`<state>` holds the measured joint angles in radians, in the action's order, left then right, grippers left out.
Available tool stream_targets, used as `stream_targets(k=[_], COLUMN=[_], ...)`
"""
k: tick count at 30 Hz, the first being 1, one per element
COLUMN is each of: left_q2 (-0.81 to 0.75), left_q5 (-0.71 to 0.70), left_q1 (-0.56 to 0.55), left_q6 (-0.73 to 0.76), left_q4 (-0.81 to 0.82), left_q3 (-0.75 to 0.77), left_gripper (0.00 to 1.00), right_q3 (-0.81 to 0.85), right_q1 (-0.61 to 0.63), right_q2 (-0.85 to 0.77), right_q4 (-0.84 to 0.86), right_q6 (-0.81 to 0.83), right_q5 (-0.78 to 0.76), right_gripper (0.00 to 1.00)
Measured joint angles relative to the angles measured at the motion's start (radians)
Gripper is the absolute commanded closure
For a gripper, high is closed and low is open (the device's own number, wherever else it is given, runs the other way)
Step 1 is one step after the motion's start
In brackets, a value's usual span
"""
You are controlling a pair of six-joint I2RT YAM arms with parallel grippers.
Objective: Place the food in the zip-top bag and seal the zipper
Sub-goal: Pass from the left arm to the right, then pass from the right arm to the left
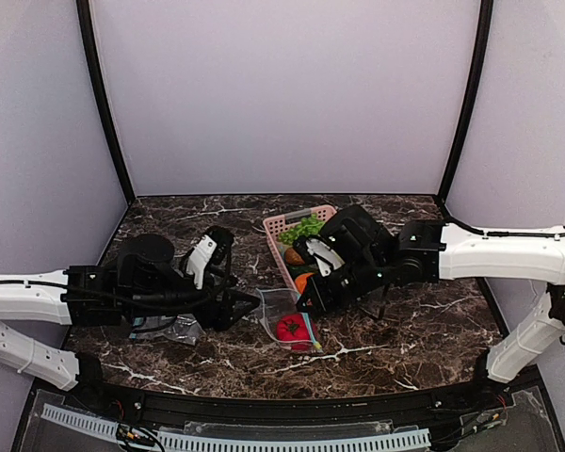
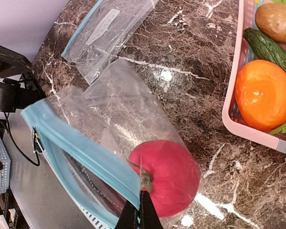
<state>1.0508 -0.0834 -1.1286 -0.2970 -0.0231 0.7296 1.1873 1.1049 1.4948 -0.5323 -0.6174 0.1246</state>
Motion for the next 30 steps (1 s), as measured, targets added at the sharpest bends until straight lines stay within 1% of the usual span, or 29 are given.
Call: stream_targets(k=[3,7,10,13,14,19,21,26,27,29,30], left_q2=[-0.001,-0.005,-0.005,-0.003,0.002,0.049,0.071,0.098,0.102,0.109,0.114], left_q5=[-0.042,-0.067,-0.055,-0.035,-0.029,-0.005,-0.002,-0.002,-0.003,-0.004,-0.005], left_q1=[0.0,0.0,0.0,0.0,0.0,-0.001,-0.001,-0.001,-0.001,-0.001,-0.001], left_q6=[-0.07,-0.206,-0.324,-0.431,-0.46,-0.558,-0.578,-0.605,-0.606,-0.609,-0.613], left_q4=[-0.046,-0.092,-0.096,-0.069,-0.061,-0.043,-0.03,0.001,0.009,0.023,0.029], left_q3=[0.048,0.057,0.042,-0.01,-0.029,-0.074,-0.077,-0.078,-0.078,-0.078,-0.078], left_gripper=[0.16,0.14,0.13,0.14,0.16,0.4,0.43,0.48,0.51,0.6,0.72], right_q3=[0.0,0.0,0.0,0.0,0.0,0.0,0.0,-0.002,-0.003,-0.006,-0.008], right_q1=[0.0,0.0,0.0,0.002,0.003,0.005,0.007,0.009,0.009,0.01,0.011], right_q2=[0.003,0.023,0.044,0.057,0.06,0.069,0.069,0.069,0.069,0.069,0.069], right_q4=[-0.008,0.003,0.032,0.063,0.071,0.092,0.096,0.112,0.115,0.119,0.12], right_q6=[-0.079,-0.179,-0.235,-0.273,-0.28,-0.302,-0.306,-0.309,-0.309,-0.309,-0.309], right_q5=[-0.011,-0.027,-0.036,-0.041,-0.043,-0.049,-0.051,-0.051,-0.051,-0.051,-0.051], right_gripper=[1.0,1.0,1.0,1.0,1.0,1.0,1.0,1.0,1.0,1.0,1.0])
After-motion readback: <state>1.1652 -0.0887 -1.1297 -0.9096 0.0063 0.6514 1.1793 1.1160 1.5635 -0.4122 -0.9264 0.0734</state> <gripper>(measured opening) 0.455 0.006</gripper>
